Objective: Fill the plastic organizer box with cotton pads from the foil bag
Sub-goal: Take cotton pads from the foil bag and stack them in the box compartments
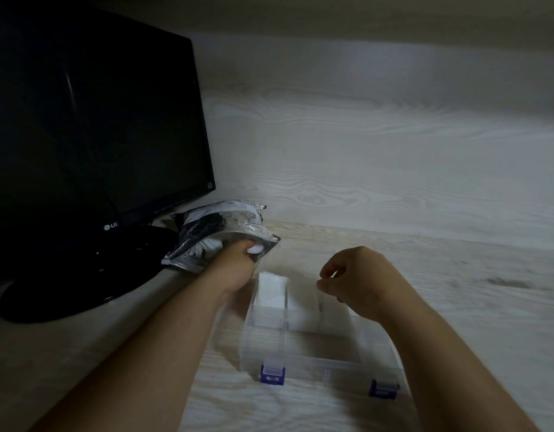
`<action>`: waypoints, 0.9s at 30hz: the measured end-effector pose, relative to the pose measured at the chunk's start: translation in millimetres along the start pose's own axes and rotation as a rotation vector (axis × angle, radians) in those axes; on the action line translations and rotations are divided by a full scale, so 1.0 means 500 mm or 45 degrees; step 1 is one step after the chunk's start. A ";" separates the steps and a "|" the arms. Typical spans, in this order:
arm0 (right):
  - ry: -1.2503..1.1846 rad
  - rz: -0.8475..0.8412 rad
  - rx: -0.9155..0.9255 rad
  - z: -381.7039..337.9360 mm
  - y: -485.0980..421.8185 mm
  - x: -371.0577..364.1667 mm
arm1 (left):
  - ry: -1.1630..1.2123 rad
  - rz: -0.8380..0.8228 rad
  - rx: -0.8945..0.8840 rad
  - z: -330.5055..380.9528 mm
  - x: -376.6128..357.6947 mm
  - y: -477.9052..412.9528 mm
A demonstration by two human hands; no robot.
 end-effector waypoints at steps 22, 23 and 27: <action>-0.319 0.082 -0.024 0.007 0.002 0.025 | 0.354 0.360 -0.382 0.138 0.064 0.080; -0.439 0.087 -0.047 0.010 0.002 0.026 | 0.423 0.313 -0.370 0.138 0.053 0.082; -0.940 0.123 -0.145 0.019 0.006 0.025 | 0.633 0.174 -0.279 0.129 0.014 0.090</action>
Point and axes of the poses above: each hand's wrist, its own y-axis away from the middle knuckle, its own x-axis out of the back of the hand, z = x × y, the point moved 10 cm from there along -y, towards the middle knuckle, and after that the axes turned 14 degrees about y, right-handed, at the moved point
